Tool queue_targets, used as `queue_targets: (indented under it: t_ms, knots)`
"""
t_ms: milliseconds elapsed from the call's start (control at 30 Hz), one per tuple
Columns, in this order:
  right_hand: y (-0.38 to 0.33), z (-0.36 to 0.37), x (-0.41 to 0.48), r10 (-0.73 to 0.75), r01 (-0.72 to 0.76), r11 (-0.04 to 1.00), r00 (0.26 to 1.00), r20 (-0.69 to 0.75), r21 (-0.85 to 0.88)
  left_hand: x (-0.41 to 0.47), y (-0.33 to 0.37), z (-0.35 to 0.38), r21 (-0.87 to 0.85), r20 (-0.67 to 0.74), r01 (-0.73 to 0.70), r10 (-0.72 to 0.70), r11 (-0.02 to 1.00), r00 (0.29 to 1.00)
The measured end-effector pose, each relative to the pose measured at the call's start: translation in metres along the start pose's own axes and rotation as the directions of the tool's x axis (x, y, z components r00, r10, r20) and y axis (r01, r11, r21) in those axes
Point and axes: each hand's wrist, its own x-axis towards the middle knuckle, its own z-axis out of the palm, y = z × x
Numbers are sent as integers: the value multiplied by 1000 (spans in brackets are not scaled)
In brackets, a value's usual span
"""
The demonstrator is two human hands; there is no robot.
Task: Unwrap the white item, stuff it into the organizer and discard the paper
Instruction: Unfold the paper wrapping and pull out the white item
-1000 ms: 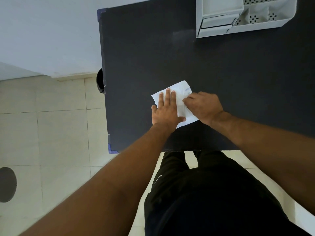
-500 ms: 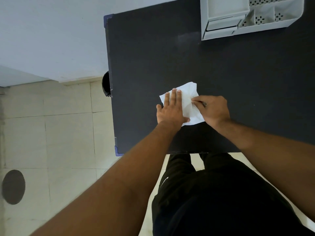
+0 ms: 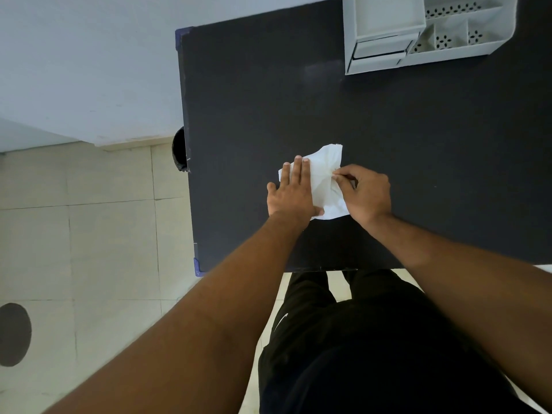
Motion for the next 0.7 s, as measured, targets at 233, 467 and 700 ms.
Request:
queue_targets:
  t_ms: [233,467,700]
  knots:
    - [2,-10,11,171,-166,979,985,-36,122,-2,-2,-1,-22,23,-2,3,1000,1000]
    - [2,-17,18,384,-373,855,922,44,359,-2,-2,-4,-116,-61,-79,72,990,996]
    - [-8,-20,18,581,-666,430,721,378,610,-18,20,2,-190,-235,-181,134,965,963]
